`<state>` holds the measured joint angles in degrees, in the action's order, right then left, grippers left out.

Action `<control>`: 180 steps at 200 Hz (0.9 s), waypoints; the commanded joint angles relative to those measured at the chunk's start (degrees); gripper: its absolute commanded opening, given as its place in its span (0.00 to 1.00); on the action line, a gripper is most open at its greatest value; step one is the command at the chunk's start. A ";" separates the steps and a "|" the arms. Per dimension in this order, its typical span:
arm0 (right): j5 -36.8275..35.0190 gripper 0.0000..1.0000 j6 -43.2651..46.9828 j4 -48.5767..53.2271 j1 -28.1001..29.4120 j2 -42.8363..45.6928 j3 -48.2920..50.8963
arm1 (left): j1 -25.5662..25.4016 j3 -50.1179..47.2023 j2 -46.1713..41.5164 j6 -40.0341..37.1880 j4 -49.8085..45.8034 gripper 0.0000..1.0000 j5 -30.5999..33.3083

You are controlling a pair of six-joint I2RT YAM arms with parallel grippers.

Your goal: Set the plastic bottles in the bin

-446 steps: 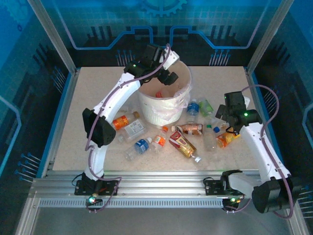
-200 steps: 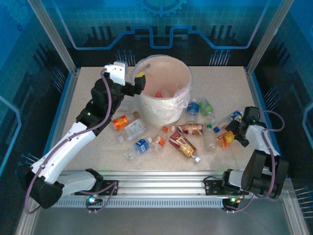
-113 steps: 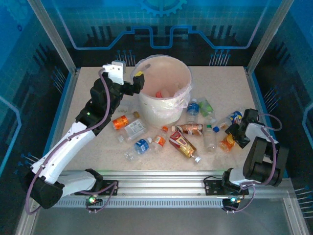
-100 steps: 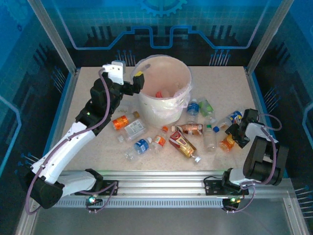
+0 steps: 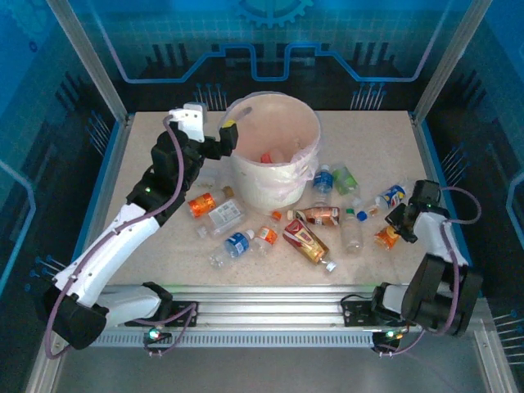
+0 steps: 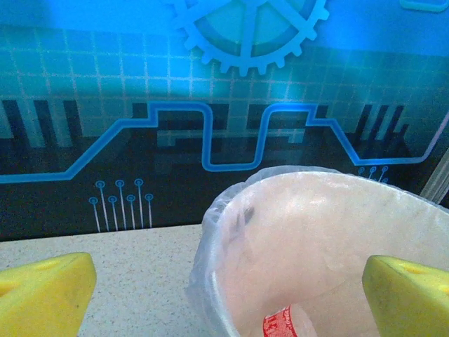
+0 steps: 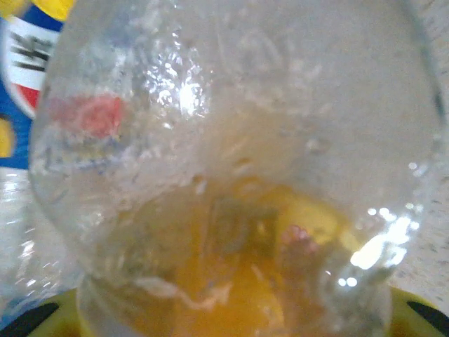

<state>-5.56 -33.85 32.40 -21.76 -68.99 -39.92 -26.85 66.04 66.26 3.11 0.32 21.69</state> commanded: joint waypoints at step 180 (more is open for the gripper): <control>-20.68 0.31 18.04 4.82 43.18 -2.64 -50.58 | 3.03 -5.91 -3.81 5.89 -2.56 0.99 5.02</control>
<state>-24.95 -22.57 42.22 16.19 -66.46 -82.24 -24.40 61.63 64.55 7.49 -1.13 24.40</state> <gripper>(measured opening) 0.416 0.990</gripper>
